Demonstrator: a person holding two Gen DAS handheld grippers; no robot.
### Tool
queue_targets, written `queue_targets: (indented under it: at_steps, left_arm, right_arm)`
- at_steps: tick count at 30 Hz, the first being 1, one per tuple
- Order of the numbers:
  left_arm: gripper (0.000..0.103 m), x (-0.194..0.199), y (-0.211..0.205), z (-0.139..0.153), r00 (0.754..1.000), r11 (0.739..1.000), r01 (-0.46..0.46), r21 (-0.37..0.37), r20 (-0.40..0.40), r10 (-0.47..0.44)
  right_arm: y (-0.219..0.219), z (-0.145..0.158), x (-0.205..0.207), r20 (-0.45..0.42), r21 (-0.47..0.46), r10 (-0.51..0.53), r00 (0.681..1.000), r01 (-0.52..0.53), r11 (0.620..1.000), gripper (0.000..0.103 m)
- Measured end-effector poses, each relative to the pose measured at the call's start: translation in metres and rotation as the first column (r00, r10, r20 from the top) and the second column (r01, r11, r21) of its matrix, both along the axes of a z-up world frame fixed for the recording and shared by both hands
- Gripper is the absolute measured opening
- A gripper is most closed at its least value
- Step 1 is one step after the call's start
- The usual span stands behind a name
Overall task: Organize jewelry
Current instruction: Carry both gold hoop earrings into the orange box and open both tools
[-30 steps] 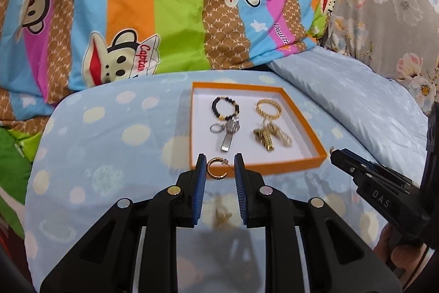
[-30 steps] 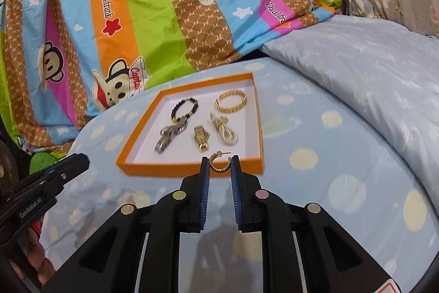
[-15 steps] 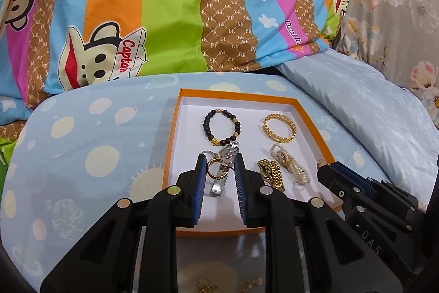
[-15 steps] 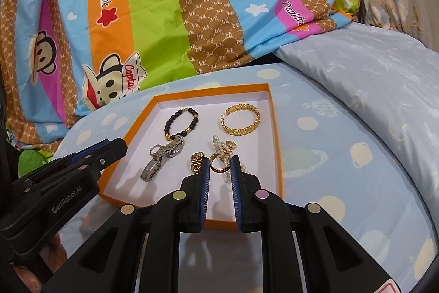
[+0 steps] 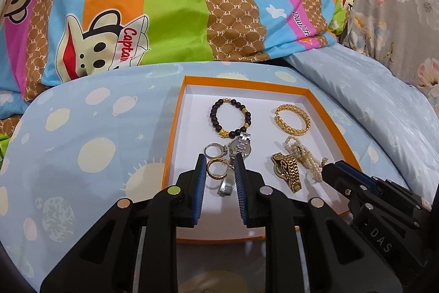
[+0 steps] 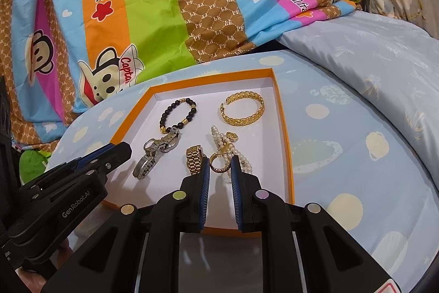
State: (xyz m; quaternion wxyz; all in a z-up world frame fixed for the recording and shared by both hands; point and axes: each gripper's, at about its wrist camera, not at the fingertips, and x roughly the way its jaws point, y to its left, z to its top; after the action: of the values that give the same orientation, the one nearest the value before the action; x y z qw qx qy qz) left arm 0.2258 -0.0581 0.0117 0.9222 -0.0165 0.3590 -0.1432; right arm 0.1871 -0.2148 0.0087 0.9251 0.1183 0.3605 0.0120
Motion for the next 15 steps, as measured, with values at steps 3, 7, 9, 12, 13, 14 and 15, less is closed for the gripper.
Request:
queue_targets:
  at_steps: [3,7,9,12,13,14,15]
  left_arm:
    - [0.02,0.0008,-0.0003,-0.0014,1.0,1.0,-0.001,0.004,-0.002,0.001]
    - [0.02,0.0017,-0.001,-0.0027,1.0,1.0,-0.003,0.009,-0.007,0.003]
    - [0.02,0.002,-0.0015,-0.0034,1.0,1.0,-0.002,0.01,-0.011,0.002]
    - [0.021,0.0033,-0.0019,-0.0055,1.0,1.0,-0.003,0.015,-0.02,0.003]
    - [0.021,0.0037,-0.0017,-0.0058,1.0,1.0,-0.004,0.015,-0.022,0.004]
    - [0.021,0.0039,-0.0013,-0.0061,1.0,1.0,-0.004,0.013,-0.024,0.004]
    - [0.021,0.0039,-0.0012,-0.0061,1.0,1.0,-0.006,0.013,-0.023,0.006]
  right_arm:
    - [-0.0005,-0.0007,0.0009,-0.004,0.001,0.001,1.0,-0.001,1.0,0.015]
    - [-0.0003,-0.0016,0.002,-0.009,0.001,0.001,1.0,-0.001,1.0,0.015]
    - [-0.0002,-0.0021,0.0026,-0.014,0.001,0.001,1.0,-0.001,1.0,0.015]
    - [-0.0003,-0.0034,0.0042,-0.026,0.001,-0.002,1.0,0.002,1.0,0.015]
    - [-0.0005,-0.0037,0.0045,-0.029,0.0,-0.004,1.0,0.004,1.0,0.016]
    - [-0.0005,-0.0036,0.0047,-0.03,0.0,-0.006,1.0,0.006,1.0,0.016]
    - [-0.0004,-0.0034,0.0047,-0.03,-0.001,-0.008,1.0,0.008,1.0,0.016]
